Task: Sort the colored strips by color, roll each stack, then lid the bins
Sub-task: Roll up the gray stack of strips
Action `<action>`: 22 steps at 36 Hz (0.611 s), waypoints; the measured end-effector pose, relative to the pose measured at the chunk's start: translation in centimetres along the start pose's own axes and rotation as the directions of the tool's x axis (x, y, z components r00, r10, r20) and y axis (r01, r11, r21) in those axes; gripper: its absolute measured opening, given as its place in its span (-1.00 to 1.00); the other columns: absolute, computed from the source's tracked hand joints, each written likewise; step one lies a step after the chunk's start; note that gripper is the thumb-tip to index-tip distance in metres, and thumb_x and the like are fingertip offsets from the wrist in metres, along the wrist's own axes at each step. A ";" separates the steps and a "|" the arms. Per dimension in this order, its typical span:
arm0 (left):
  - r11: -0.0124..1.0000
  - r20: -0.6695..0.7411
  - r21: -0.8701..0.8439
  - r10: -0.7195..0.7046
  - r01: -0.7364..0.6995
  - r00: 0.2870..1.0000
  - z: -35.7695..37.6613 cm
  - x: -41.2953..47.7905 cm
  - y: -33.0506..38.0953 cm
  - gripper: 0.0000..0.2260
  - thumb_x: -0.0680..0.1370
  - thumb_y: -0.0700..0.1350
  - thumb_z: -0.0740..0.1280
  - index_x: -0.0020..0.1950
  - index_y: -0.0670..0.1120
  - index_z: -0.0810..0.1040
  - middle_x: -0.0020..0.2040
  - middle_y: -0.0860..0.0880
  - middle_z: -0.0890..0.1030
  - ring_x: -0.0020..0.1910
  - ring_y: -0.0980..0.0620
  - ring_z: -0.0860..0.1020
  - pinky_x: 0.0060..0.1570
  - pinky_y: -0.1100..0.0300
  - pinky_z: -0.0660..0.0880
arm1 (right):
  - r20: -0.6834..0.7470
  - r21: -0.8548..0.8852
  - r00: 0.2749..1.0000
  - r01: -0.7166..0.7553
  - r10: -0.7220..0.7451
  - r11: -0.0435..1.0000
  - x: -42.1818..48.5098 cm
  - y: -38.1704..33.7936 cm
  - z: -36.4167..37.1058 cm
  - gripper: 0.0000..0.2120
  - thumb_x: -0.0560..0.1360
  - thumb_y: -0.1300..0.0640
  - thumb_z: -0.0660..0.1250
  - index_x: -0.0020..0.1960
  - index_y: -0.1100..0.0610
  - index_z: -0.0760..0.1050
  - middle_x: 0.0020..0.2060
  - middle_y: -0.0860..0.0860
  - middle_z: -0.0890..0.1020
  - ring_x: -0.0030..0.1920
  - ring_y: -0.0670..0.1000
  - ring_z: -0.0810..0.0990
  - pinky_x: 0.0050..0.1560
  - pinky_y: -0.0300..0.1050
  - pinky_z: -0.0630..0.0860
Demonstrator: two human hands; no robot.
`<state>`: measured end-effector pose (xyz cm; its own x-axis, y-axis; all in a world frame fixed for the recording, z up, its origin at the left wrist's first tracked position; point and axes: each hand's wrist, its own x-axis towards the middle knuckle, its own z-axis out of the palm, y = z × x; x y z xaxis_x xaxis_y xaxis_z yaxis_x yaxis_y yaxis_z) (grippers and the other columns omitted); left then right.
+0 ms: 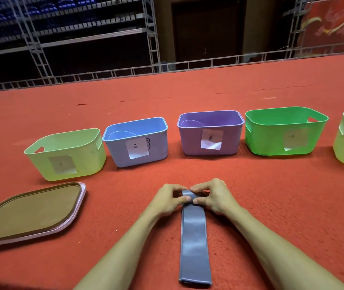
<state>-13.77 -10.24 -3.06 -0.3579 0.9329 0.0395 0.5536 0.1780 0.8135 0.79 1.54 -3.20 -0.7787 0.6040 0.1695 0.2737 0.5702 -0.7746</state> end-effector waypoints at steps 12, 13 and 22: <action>0.989 -0.135 0.115 0.105 -0.090 0.985 0.7 -0.8 0.7 -0.72 0.33 -0.23 0.53 0.00 0.00 0.66 -0.08 0.06 0.69 -0.09 0.18 0.64 0.02 0.32 0.52 | -0.009 0.155 1.000 0.030 -0.029 0.987 -0.8 0.6 -0.8 -0.88 0.38 0.14 0.50 -0.07 0.07 0.70 -0.17 -0.10 0.72 -0.12 -0.22 0.65 -0.07 -0.29 0.54; 0.989 -0.138 0.109 0.113 -0.098 0.984 0.7 -0.9 0.7 -0.71 0.33 -0.25 0.52 0.00 -0.02 0.67 -0.08 0.07 0.69 -0.09 0.18 0.64 0.01 0.33 0.52 | -0.009 0.157 1.000 0.019 -0.018 0.987 -0.6 0.5 -0.7 -0.88 0.38 0.13 0.50 -0.08 0.08 0.70 -0.18 -0.08 0.72 -0.14 -0.18 0.65 -0.12 -0.25 0.55; 0.978 -0.222 0.151 0.176 -0.144 0.959 0.7 0.0 -0.2 -0.71 0.31 -0.22 0.51 0.00 -0.02 0.67 -0.10 0.15 0.65 -0.06 0.18 0.60 0.02 0.32 0.48 | 0.222 0.123 0.975 -0.049 0.020 0.991 1.5 0.5 -1.0 -0.77 0.44 -0.01 0.43 0.06 0.02 0.66 -0.24 -0.12 0.68 -0.33 -0.27 0.51 -0.28 -0.32 0.42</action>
<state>-13.36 -10.04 -3.57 -0.4131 0.8564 0.3098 0.7066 0.0868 0.7023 0.29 3.29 -2.74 -0.8789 0.4769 0.0142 0.2396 0.4670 -0.8512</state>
